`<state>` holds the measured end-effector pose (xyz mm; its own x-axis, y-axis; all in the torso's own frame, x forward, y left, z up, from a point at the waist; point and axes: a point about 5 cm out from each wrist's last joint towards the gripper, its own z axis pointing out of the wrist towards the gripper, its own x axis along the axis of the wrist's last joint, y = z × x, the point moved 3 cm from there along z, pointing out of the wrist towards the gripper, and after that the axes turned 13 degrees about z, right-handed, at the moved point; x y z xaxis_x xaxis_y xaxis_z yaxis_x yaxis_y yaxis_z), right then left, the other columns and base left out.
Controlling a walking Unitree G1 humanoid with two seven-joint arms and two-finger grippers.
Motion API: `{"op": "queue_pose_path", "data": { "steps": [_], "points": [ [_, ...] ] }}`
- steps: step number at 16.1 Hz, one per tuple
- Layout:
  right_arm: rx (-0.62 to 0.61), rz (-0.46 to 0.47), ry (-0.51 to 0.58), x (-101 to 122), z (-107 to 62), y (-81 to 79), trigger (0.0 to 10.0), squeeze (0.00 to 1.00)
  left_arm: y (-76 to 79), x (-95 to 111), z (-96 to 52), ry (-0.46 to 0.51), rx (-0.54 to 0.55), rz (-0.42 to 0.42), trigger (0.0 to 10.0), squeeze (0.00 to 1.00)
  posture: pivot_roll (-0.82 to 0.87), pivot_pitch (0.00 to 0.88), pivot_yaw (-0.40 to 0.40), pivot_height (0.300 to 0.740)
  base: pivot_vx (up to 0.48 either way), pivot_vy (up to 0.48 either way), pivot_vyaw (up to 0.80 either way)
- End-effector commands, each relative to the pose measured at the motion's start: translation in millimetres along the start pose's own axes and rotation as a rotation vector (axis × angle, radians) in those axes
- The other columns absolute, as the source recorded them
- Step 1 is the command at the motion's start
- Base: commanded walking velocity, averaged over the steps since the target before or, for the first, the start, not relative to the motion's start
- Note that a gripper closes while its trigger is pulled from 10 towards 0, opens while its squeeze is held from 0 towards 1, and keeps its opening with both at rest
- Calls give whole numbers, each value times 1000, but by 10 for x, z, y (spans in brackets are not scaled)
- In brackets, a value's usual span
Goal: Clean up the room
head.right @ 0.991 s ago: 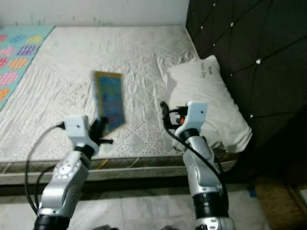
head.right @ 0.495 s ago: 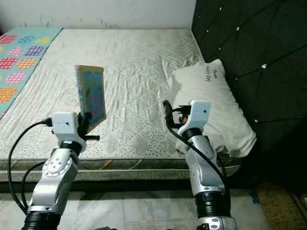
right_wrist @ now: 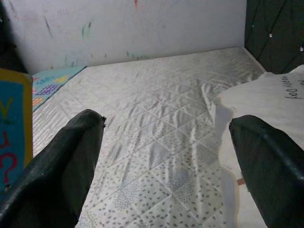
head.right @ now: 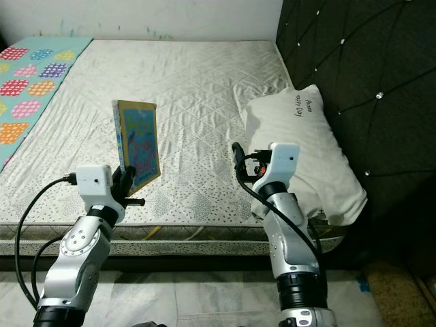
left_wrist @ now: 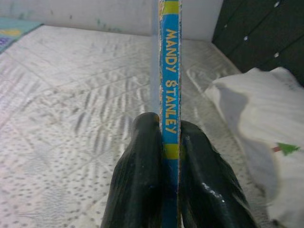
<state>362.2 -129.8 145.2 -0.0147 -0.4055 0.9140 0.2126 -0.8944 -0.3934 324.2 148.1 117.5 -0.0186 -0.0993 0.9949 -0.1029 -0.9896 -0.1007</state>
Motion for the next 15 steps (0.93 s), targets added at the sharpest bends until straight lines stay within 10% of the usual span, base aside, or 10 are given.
{"op": "queue_pose_path", "data": {
  "steps": [1, 15],
  "points": [
    [0, 1, -1, -2, -1, 1, 10000, 0, -4, 180, 0, 78, -12, -35, 10000, 0, 0, 113, 2, 740, 0, 0, -800],
    [-6, -4, 3, 4, -5, 19, 10000, 0, 71, 194, -3, 86, -56, -77, 10000, 0, -3, 120, 5, 740, 215, 0, -39]
  ]
}}
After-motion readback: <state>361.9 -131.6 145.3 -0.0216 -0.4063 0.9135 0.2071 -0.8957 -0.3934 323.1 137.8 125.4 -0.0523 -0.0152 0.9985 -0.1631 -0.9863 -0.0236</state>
